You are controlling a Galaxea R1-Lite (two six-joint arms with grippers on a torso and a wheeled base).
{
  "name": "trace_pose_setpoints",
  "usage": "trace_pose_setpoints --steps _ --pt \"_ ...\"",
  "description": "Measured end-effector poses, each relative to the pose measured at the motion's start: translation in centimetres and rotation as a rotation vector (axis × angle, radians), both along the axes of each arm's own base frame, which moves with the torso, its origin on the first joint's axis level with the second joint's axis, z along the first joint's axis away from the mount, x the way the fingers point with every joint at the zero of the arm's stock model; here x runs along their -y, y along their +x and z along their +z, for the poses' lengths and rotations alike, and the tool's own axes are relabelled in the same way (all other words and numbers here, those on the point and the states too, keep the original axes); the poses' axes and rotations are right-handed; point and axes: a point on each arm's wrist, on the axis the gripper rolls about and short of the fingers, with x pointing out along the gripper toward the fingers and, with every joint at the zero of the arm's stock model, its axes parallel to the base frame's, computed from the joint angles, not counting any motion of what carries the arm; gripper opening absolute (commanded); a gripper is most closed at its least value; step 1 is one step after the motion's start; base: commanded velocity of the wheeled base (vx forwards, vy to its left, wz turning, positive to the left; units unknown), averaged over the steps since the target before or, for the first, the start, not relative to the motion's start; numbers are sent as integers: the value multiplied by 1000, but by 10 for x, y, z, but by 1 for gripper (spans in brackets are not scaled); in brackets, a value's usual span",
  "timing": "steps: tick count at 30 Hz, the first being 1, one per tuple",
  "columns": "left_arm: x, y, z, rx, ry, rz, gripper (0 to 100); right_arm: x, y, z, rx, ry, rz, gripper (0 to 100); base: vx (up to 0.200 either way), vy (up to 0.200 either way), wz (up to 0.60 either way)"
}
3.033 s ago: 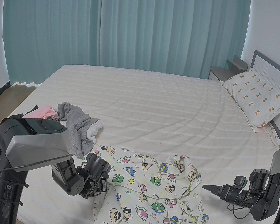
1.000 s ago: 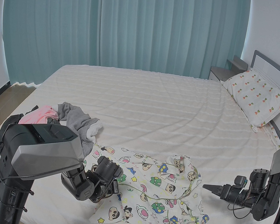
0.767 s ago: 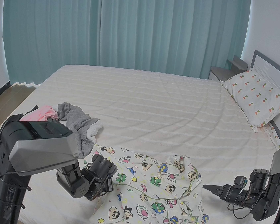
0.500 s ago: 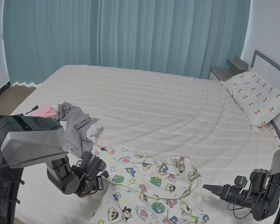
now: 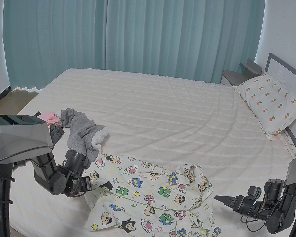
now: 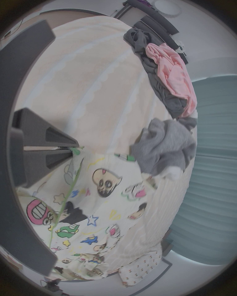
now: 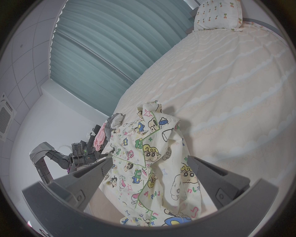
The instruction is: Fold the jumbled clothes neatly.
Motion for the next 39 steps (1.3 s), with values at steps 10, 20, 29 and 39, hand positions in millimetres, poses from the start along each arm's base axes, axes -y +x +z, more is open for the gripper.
trace_pose_setpoints --steps 10,20,29,39 --pt "-27 6 17 19 37 -47 0 1 2 -2 0 -5 -8 100 0 0 0" --pt "-51 8 21 18 70 -20 0 4 9 -7 4 -10 -24 100 0 0 0" --pt "-79 8 19 -24 102 24 0 1 10 -12 -5 -16 -9 100 0 0 0" --pt "-91 5 17 -61 101 63 100 -10 9 -20 -23 -57 7 100 0 0 0"
